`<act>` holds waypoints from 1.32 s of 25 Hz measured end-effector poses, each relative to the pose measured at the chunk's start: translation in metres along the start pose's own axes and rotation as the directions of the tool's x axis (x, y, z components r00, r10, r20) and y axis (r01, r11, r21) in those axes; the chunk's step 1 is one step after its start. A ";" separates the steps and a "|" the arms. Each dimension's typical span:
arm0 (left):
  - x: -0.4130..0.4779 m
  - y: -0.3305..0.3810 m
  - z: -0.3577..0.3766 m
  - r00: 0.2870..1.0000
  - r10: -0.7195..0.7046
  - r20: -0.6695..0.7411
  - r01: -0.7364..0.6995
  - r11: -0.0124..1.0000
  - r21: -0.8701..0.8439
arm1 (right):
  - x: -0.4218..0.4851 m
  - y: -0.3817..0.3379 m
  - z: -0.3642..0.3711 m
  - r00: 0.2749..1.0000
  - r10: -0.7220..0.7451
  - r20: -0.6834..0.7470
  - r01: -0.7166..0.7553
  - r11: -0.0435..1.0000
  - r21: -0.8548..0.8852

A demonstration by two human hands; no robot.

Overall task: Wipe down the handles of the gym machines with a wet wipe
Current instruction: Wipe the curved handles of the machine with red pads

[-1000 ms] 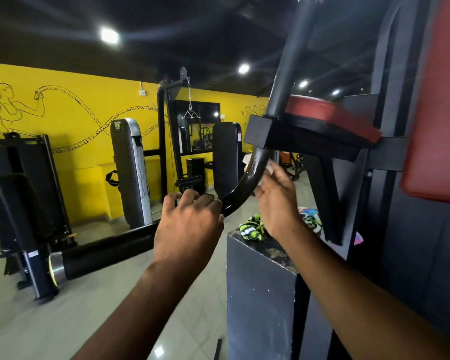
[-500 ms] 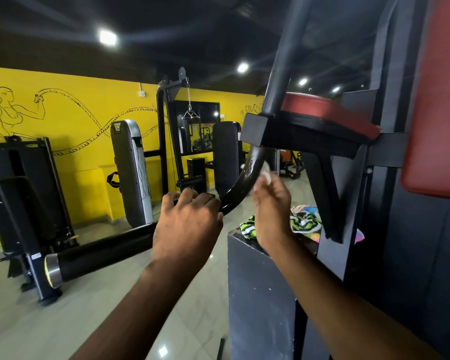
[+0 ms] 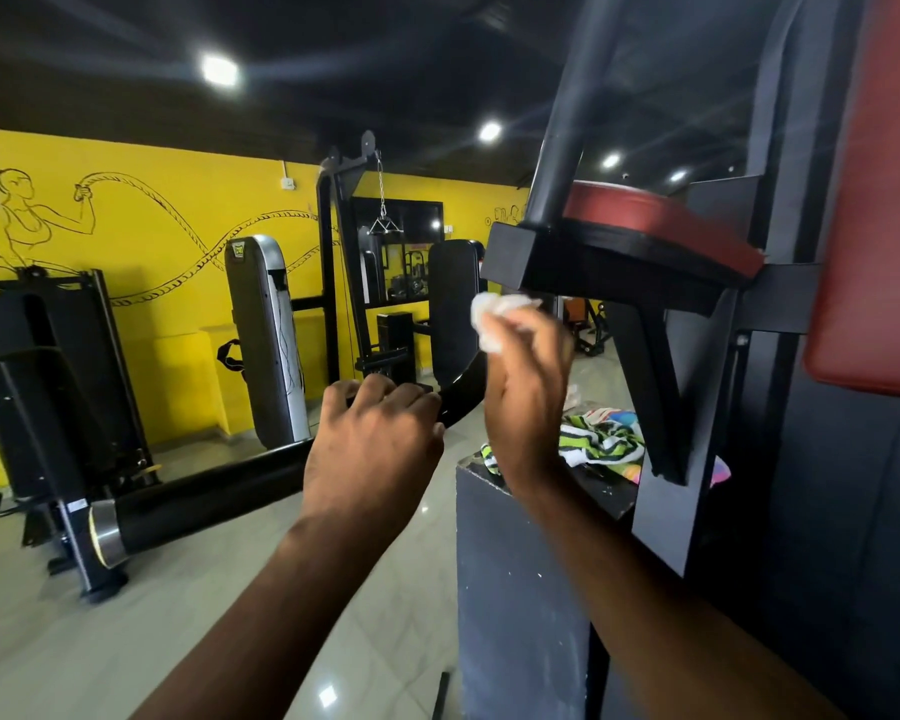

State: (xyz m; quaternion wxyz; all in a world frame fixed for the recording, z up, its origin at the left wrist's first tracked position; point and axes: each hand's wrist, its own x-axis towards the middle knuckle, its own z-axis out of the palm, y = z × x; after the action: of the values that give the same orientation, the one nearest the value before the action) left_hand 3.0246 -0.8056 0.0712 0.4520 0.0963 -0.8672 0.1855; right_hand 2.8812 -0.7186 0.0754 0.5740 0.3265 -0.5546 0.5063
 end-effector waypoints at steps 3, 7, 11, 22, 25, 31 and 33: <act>-0.001 0.000 -0.001 1.000 -0.004 0.004 0.004 1.000 0.005 | 0.000 0.003 -0.005 0.996 -0.070 0.048 0.074 0.994 -0.079; 0.000 0.001 -0.001 1.000 -0.001 0.000 0.001 1.000 0.004 | -0.013 -0.011 -0.006 0.982 0.183 -0.055 -0.176 0.978 0.109; -0.001 0.002 -0.002 1.000 0.000 -0.005 0.000 1.000 -0.004 | -0.004 -0.005 0.010 0.616 0.779 0.118 -0.732 0.511 0.450; 0.003 0.002 -0.005 1.000 0.014 0.009 -0.014 1.000 -0.001 | 0.000 0.002 -0.009 0.307 0.564 0.767 -0.823 -0.248 0.512; -0.001 0.002 -0.006 1.000 0.025 0.018 -0.025 1.000 -0.007 | -0.040 -0.017 -0.009 0.455 0.706 0.542 -0.869 0.220 0.443; -0.001 -0.001 -0.006 0.999 0.018 0.051 -0.017 1.000 -0.026 | -0.029 -0.018 -0.014 0.981 0.191 0.043 -0.195 0.971 0.139; -0.003 -0.002 -0.008 0.998 0.015 0.057 -0.013 0.999 -0.030 | -0.002 -0.014 -0.011 0.979 -0.061 0.193 0.078 0.994 -0.079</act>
State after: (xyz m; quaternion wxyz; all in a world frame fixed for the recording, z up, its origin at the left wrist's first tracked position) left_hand 3.0329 -0.8043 0.0736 0.4271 0.0886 -0.8831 0.1728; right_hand 2.8978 -0.7119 0.0742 0.5492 0.3676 -0.6166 0.4279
